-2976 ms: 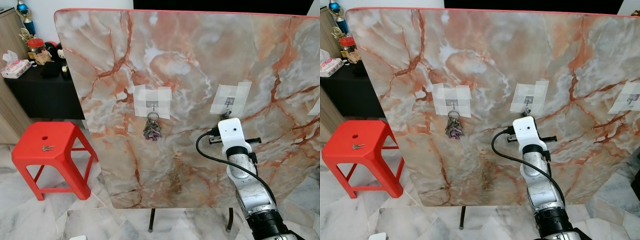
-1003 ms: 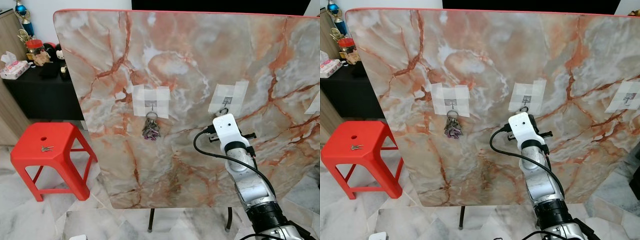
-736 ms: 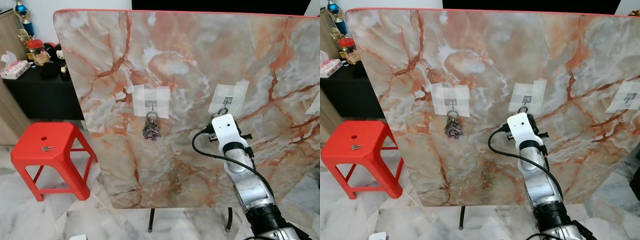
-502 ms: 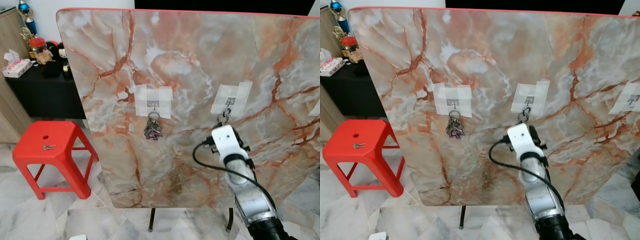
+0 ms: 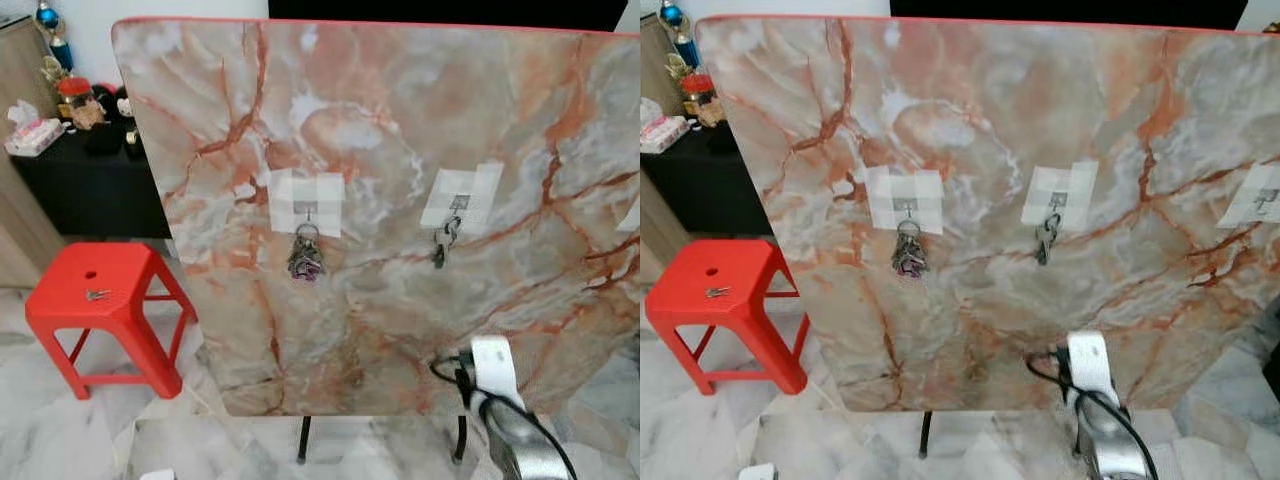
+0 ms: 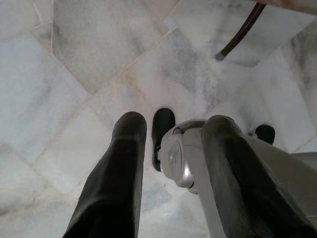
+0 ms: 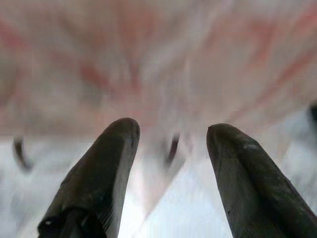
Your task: Hang keys on a hook
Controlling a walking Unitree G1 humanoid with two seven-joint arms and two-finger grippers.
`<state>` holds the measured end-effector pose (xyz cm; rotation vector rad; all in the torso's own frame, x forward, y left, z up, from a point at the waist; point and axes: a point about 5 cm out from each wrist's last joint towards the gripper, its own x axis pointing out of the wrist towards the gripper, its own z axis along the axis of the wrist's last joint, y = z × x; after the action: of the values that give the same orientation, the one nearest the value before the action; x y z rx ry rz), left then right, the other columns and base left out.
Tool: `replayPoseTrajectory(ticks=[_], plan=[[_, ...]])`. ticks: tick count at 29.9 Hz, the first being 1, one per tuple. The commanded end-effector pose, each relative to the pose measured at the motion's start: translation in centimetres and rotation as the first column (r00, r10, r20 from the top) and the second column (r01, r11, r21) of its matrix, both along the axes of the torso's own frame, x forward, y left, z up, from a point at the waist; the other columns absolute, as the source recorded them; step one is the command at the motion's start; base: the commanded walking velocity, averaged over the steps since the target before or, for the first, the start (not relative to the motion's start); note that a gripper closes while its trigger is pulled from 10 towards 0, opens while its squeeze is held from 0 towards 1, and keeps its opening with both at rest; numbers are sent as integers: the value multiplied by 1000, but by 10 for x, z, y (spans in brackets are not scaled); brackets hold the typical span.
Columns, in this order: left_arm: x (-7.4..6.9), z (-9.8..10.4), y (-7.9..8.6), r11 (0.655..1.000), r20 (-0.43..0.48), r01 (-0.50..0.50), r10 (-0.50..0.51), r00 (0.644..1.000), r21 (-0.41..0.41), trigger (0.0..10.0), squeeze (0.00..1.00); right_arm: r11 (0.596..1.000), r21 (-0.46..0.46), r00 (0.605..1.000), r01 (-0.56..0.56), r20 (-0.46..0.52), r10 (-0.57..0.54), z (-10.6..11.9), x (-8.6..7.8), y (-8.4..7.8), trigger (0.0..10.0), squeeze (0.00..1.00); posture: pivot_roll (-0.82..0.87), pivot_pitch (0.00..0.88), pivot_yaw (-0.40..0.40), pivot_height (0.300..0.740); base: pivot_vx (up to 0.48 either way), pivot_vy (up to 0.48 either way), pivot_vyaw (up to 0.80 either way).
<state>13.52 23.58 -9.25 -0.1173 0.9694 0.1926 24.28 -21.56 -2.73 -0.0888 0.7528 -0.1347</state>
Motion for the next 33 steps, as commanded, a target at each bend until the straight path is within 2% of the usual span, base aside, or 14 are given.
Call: replayPoseTrajectory(ticks=[1,3,7,8,10,14,20,33], plan=[[-4,-2,-2,1000,-25,0,0,1000,-9,10000,0,994,110,999,8,-50,-2,-17,-14,7,10000,0,109,0,-44,740,0,0,0],[-4,-2,-2,1000,-31,0,0,1000,-6,10000,0,994,110,990,14,-143,2,-35,-34,9,10000,0,120,0,-43,740,0,0,0],[-4,-2,0,1000,-37,-1,1,999,4,10000,0,991,118,968,66,-249,-35,-53,-61,11,10000,0,122,0,-40,740,0,0,0],[-4,-2,0,1000,-37,-1,1,999,7,10000,0,986,134,952,102,-299,-58,-62,-76,14,10000,0,124,0,-39,740,0,0,0],[-5,-2,0,1000,-39,0,0,999,8,10000,0,983,134,937,129,-340,-77,-68,-87,16,10000,0,131,0,-41,740,0,0,0],[-5,-3,-1,1000,-39,3,-2,999,10,10000,0,979,148,930,140,-360,-79,-71,-93,20,10000,0,136,0,-40,740,0,0,0],[-5,-2,0,1000,-39,25,-24,999,19,10000,0,972,184,937,147,-339,-78,-71,-91,24,10000,0,134,0,-38,740,0,0,0],[-5,-2,1,999,-52,26,-25,998,25,10000,0,970,162,928,183,-354,-117,-71,-101,2,10000,0,140,0,-38,740,0,0,0]])
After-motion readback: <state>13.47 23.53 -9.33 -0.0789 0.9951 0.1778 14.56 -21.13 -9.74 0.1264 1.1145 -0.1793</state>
